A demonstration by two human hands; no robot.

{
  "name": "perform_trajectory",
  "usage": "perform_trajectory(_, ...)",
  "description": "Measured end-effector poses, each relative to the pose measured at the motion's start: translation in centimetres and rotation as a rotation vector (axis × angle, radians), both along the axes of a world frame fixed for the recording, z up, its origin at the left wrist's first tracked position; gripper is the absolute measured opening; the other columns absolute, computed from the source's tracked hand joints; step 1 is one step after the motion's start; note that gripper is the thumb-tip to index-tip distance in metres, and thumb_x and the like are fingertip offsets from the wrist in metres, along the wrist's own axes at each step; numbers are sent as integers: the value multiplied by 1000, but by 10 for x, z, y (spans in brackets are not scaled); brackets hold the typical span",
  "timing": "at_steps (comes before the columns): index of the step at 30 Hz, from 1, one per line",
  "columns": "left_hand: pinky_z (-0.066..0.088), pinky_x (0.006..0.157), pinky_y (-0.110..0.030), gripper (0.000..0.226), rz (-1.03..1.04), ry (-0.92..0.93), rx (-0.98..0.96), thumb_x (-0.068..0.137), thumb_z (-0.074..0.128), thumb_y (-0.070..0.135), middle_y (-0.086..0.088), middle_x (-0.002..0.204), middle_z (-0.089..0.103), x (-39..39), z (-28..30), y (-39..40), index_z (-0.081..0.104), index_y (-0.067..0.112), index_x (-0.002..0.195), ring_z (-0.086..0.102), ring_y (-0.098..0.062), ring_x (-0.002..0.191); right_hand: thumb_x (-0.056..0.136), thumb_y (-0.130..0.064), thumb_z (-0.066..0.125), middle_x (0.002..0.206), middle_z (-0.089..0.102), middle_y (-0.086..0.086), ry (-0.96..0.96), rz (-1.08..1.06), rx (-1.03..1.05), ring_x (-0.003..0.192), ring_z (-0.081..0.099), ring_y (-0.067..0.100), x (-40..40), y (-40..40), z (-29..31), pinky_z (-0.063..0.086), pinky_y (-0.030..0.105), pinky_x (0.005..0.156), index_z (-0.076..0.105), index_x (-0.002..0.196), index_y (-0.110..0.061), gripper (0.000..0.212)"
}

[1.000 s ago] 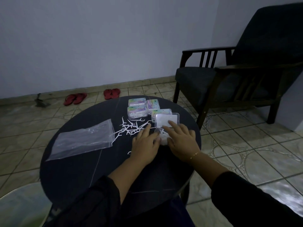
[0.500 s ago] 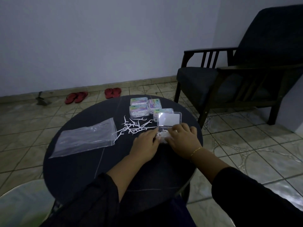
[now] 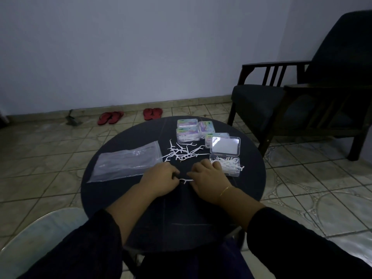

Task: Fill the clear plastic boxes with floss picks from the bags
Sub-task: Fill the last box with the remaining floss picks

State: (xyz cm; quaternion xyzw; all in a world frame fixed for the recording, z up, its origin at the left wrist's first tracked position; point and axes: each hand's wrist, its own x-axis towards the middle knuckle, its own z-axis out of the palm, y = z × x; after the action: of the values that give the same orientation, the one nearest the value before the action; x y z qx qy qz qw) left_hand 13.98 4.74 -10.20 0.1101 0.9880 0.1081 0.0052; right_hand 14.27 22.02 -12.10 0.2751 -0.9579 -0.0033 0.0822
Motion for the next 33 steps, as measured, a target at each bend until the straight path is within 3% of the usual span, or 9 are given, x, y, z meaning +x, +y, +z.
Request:
perform_trajectory(2, 50, 81, -33, 29, 8, 27, -21, 86, 51, 21, -1, 112, 64, 1, -2, 0, 70, 24, 109, 59, -20, 101, 96, -36, 42, 128, 48, 2, -20, -22, 48, 124, 33, 28, -3, -6, -3, 24, 44, 97, 56, 128, -23, 36)
perform_trajectory(5, 45, 73, -31, 30, 3, 14, -63, 87, 48, 19, -3, 110, 65, 0, -7, 0, 69, 22, 108, 60, -23, 96, 97, -29, 41, 124, 50, 4, -28, -67, 86, 120, 34, 28, -7, -14, 1, 27, 42, 96, 60, 121, -20, 32)
perform_trajectory(12, 48, 78, -33, 32, 34, 52, -78, 90, 47, 24, 0, 117, 63, -10, -13, 3, 67, 27, 116, 59, -21, 104, 92, -40, 50, 130, 49, 9, -187, -163, 221, 123, 36, 29, -19, -19, 12, 30, 40, 101, 53, 126, -13, 43)
perform_trajectory(17, 48, 84, -34, 32, 22, 93, -107, 90, 48, 24, 0, 117, 64, -23, -12, 15, 68, 28, 114, 58, -22, 107, 90, -40, 51, 127, 51, 11, -174, -186, 153, 122, 38, 29, -16, -14, 9, 33, 38, 99, 53, 124, -9, 46)
perform_trajectory(24, 49, 79, -35, 26, 50, 120, -80, 88, 50, 22, -4, 108, 63, -54, -10, 36, 70, 23, 104, 59, -25, 101, 91, -47, 48, 117, 58, 7, -47, -291, -15, 114, 44, 26, -31, 12, 23, 35, 36, 94, 61, 112, -13, 41)
perform_trajectory(33, 41, 90, -37, 31, 79, 134, -207, 97, 41, 15, -12, 118, 58, -79, -13, 49, 60, 17, 121, 50, -30, 112, 94, -39, 44, 116, 54, 0, -35, -455, -104, 113, 43, 21, -46, 54, 21, 34, 35, 93, 61, 117, -23, 32)
